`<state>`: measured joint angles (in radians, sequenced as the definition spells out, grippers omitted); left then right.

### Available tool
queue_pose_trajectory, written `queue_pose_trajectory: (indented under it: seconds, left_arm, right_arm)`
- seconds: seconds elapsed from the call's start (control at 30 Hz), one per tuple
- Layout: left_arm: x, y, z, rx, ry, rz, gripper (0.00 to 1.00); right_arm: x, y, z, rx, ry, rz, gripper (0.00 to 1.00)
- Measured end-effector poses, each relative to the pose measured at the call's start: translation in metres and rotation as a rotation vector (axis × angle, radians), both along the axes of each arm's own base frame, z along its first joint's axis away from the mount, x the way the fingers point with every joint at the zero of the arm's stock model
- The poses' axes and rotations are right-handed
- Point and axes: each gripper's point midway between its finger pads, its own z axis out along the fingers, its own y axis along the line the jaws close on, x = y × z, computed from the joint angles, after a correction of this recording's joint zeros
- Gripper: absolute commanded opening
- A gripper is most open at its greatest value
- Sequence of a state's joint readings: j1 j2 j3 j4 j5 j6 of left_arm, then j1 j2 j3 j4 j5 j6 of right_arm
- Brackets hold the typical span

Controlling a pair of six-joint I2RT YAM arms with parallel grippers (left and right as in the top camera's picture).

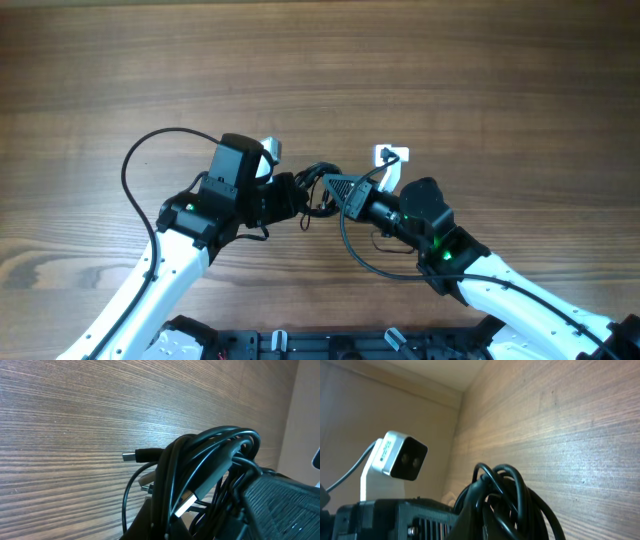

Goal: Untangle cables

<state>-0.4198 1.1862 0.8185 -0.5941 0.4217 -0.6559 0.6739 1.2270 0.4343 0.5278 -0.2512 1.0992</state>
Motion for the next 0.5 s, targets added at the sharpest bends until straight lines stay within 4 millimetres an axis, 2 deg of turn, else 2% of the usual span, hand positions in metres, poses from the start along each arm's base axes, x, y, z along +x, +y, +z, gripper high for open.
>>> queue_pose_trajectory:
  seconds: [0.3,0.5]
  left_arm:
    - [-0.002,-0.001,0.000,-0.005,0.008,-0.006,0.04]
    - [-0.004,-0.003,0.001,-0.027,0.036,0.013,0.04]
  right_arm:
    - [0.005,-0.003,0.003,0.007,-0.011,-0.033,0.05]
    - [0.008,-0.005,-0.017,-0.039,0.034,-0.054,0.05]
